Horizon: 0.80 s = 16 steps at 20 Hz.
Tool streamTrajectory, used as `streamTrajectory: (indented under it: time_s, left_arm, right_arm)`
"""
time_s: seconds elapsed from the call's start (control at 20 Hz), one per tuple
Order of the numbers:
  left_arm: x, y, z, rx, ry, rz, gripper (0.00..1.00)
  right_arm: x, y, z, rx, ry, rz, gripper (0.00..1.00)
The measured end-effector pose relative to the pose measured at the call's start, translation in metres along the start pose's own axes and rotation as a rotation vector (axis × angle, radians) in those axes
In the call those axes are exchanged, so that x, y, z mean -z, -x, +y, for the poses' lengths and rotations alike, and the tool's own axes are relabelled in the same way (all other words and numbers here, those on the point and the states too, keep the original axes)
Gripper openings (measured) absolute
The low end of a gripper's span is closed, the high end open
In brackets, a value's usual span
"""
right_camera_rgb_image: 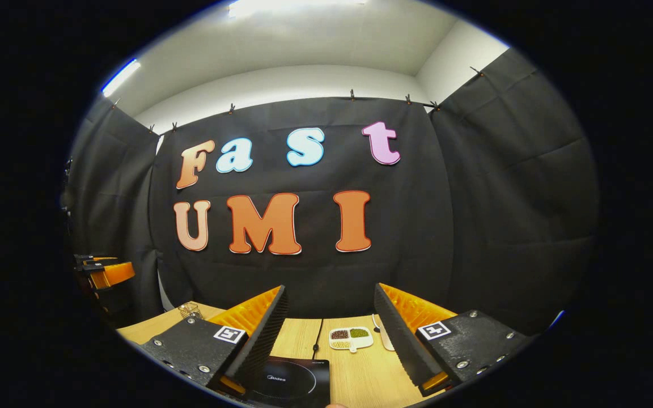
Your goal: First push the handle of the pot to place it horizontally, then grasp the pot with both hands and set it on the induction cooktop.
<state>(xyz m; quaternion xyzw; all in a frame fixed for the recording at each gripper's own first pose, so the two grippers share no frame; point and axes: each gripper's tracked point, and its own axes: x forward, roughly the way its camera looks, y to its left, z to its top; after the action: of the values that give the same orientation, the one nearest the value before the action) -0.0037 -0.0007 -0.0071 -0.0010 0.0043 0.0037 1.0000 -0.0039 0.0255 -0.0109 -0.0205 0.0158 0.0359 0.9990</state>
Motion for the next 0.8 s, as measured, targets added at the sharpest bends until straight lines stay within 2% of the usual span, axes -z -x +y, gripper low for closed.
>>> streamTrajectory:
  time_s: [0.1, 0.35, 0.4, 0.45, 0.5, 0.6, 0.7, 0.75, 0.8]
  left_arm:
    - [0.002, 0.000, -0.008, 0.031, 0.025, 0.004, 0.91]
    - [0.006, 0.001, -0.023, 0.101, 0.034, 0.010, 0.57]
    - [0.005, 0.001, -0.023, 0.105, 0.039, 0.011, 0.54]
    - [0.006, 0.002, -0.023, 0.110, 0.038, 0.012, 0.43]
    - [0.006, 0.002, -0.024, 0.113, 0.033, 0.008, 0.43]
    - [0.004, 0.001, -0.024, 0.118, 0.023, 0.003, 0.22]
    - [0.001, 0.004, -0.028, 0.131, 0.045, -0.008, 0.06]
    - [0.002, 0.005, -0.031, 0.140, 0.059, -0.006, 0.02]
    - [0.003, 0.007, -0.030, 0.141, 0.059, -0.005, 0.04]
  right_arm:
    - [-0.001, 0.000, -0.002, 0.005, -0.001, -0.004, 0.95]
    - [-0.001, 0.001, -0.006, 0.011, -0.010, -0.006, 0.95]
    - [-0.001, 0.002, -0.007, 0.012, -0.015, -0.006, 0.95]
    - [-0.001, 0.002, -0.008, 0.012, -0.020, -0.005, 0.95]
    - [0.000, 0.001, -0.009, 0.014, -0.025, -0.004, 0.95]
    - [0.001, 0.000, -0.011, 0.018, -0.034, -0.001, 0.95]
    - [0.002, -0.001, -0.012, 0.021, -0.038, 0.001, 0.95]
    - [0.002, 0.000, -0.013, 0.024, -0.038, 0.000, 0.95]
    - [0.002, 0.000, -0.014, 0.027, -0.039, -0.002, 0.95]
